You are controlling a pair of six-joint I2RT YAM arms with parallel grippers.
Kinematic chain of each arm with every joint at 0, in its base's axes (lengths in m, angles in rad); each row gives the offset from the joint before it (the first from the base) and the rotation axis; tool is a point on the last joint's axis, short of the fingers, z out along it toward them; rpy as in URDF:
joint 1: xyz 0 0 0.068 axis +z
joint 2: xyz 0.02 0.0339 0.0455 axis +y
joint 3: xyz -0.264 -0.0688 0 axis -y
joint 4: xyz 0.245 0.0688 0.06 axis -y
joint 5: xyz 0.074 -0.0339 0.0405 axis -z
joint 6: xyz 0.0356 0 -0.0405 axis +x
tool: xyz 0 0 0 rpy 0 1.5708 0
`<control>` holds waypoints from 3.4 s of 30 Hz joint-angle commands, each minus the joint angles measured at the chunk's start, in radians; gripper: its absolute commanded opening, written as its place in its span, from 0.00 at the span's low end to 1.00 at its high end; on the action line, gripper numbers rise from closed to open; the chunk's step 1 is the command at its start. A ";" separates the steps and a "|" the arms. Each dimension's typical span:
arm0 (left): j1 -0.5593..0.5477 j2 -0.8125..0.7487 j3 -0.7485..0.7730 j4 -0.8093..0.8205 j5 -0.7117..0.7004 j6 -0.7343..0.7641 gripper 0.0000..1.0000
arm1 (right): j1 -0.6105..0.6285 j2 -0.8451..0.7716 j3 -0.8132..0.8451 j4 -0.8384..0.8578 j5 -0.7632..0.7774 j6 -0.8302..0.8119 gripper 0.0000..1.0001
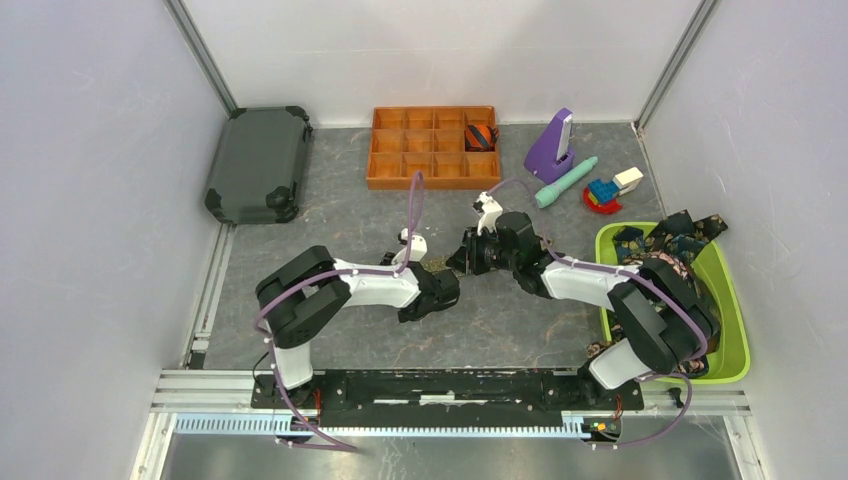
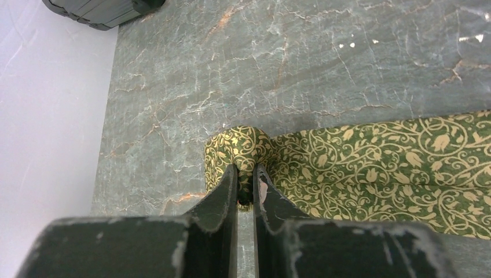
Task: Roll the ties
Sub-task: Roll the tie at the center of the board.
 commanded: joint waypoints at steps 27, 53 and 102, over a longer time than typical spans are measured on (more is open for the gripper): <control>-0.022 -0.091 0.031 0.011 0.105 -0.016 0.52 | -0.023 -0.022 0.046 -0.024 0.002 -0.046 0.29; 0.461 -1.009 -0.554 0.414 0.790 0.009 0.81 | 0.216 0.225 0.403 -0.138 0.039 -0.080 0.37; 0.592 -1.056 -0.665 0.499 0.727 0.024 0.77 | 0.326 0.619 0.656 -0.061 0.018 0.006 0.27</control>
